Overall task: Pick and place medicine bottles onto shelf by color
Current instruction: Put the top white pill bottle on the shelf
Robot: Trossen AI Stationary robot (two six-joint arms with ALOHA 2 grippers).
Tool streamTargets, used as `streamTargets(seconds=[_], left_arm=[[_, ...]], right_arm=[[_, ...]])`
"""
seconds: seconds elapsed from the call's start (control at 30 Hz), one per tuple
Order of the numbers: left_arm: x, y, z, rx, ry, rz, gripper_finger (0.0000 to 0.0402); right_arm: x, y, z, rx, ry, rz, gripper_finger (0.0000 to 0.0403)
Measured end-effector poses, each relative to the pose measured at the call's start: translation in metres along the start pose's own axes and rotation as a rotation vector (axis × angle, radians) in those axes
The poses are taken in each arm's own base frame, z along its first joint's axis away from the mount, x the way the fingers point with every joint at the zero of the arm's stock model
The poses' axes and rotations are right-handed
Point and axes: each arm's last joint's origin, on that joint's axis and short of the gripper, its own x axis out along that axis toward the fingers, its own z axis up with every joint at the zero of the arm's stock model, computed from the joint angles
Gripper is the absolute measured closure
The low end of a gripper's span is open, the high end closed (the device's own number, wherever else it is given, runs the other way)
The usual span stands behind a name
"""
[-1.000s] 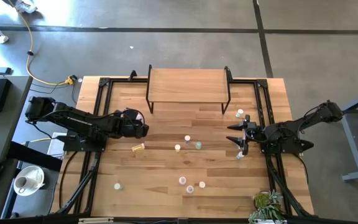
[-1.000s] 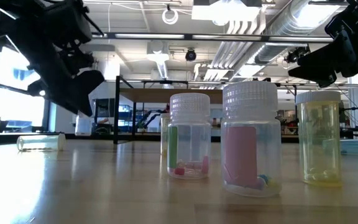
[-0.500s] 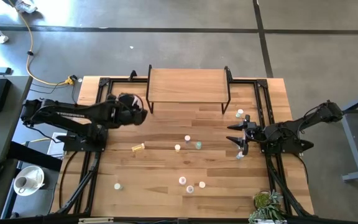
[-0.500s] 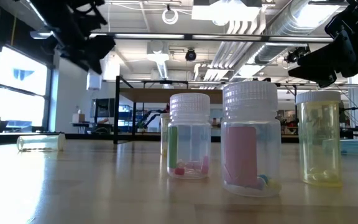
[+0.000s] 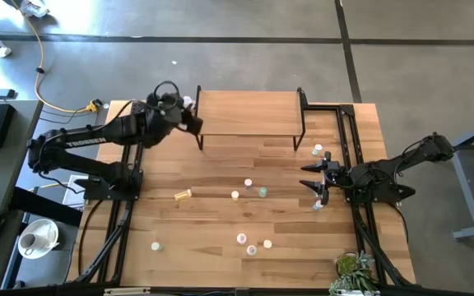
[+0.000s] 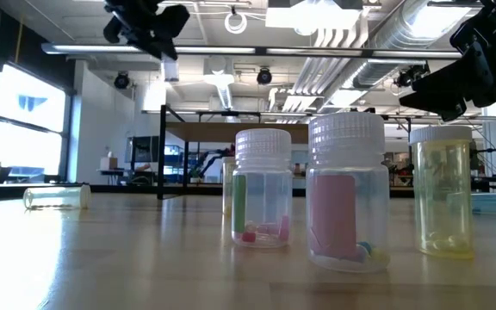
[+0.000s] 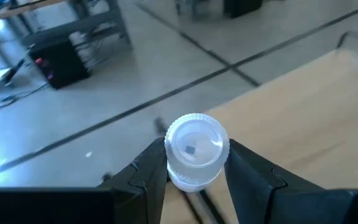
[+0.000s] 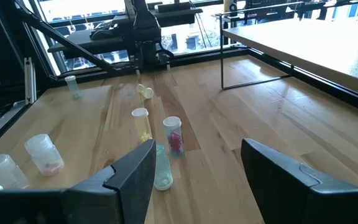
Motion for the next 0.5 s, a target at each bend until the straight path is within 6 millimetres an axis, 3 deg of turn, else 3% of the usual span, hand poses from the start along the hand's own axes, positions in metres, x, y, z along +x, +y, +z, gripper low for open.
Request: streamTargets(seconds=[0.33, 0.5], left_arm=[[0.04, -0.011, 0.036, 0.046, 0.011, -0.115, 0.0272], [0.068, -0.015, 0.04, 0.064, 0.092, -0.157, 0.0273]], right_arm=[[0.0, 0.0, 0.0, 0.0, 0.0, 0.0, 0.0176], [0.0, 0.0, 0.0, 0.0, 0.0, 0.0, 0.0176]])
